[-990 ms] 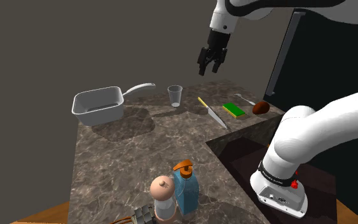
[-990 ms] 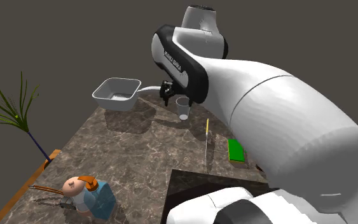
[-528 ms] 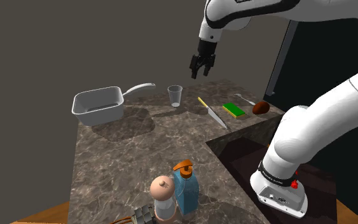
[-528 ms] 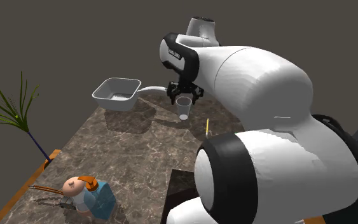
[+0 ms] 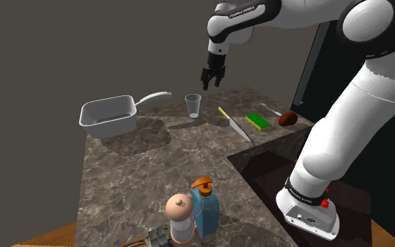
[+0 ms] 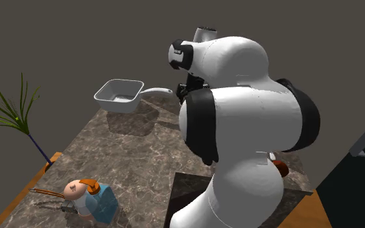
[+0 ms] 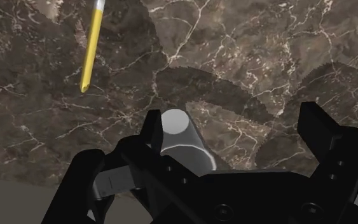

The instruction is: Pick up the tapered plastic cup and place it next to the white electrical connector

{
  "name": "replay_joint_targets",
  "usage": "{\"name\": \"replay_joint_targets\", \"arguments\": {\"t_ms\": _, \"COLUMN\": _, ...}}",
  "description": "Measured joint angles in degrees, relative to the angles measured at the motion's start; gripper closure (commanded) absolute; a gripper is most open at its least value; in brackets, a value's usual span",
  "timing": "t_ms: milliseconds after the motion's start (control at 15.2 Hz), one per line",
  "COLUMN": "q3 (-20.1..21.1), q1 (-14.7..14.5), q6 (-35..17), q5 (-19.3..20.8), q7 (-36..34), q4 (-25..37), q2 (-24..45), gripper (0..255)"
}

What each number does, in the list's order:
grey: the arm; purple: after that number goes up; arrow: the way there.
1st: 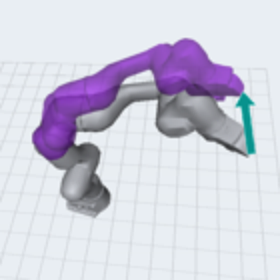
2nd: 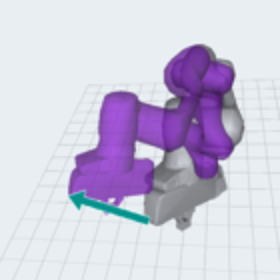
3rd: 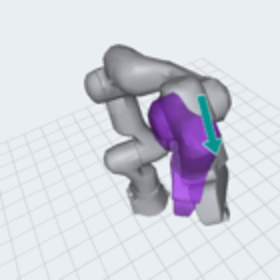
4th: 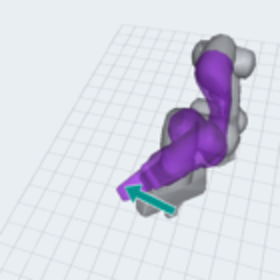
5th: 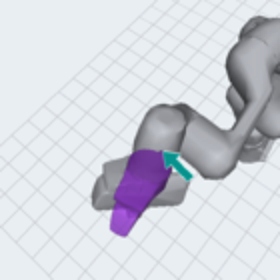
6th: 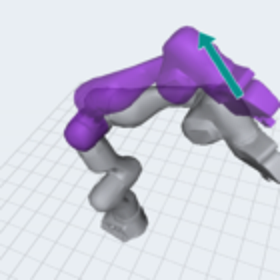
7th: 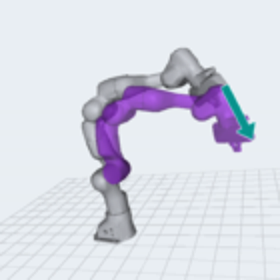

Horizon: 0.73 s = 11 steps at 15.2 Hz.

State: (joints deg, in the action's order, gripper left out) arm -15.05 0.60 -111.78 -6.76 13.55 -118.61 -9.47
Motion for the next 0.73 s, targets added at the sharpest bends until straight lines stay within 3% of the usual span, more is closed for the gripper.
{"name": "replay_joint_targets", "arguments": {"t_ms": 726, "q3": -2.14, "q1": 3.19, "q6": -0.09, "q5": -6.48, "q7": 10.73, "q4": 22.09, "q2": 26.61, "gripper": 0}}
